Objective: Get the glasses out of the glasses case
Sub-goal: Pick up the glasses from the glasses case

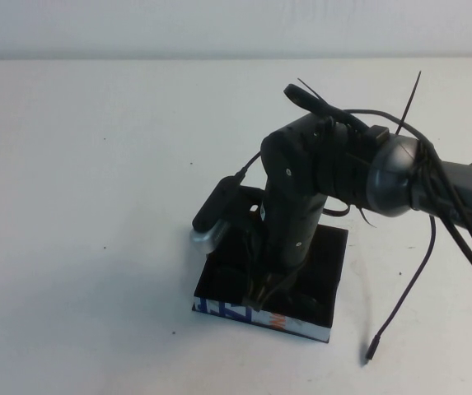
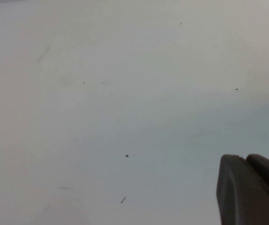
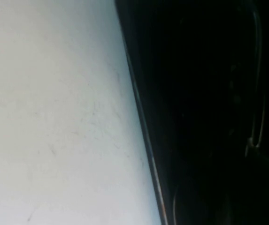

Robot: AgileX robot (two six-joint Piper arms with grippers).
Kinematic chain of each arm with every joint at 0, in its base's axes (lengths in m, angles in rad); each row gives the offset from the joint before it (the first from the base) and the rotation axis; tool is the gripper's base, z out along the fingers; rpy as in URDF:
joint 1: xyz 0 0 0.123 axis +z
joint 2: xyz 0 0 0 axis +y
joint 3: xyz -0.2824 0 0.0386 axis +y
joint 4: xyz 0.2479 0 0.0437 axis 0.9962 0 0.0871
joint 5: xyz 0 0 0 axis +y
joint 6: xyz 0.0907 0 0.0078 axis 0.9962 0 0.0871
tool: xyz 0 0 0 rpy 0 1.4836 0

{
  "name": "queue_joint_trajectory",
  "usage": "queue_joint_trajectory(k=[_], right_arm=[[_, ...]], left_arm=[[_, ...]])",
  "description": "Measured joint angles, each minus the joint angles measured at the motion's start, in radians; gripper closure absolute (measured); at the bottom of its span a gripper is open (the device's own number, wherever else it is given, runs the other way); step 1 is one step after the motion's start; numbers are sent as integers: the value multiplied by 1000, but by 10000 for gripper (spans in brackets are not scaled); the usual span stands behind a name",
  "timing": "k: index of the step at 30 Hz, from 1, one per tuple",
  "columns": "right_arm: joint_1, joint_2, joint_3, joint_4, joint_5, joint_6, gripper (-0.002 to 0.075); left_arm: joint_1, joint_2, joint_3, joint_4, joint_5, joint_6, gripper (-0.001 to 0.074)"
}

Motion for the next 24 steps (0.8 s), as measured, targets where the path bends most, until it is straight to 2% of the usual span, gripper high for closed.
queue_joint_trajectory(k=[15, 24], right_arm=[[0, -17, -24, -13, 45, 0, 725], [0, -126, -36, -51, 95, 39, 727]], left_arm=[[0, 0, 0, 0, 0, 0, 740], [0, 0, 0, 0, 0, 0, 740]])
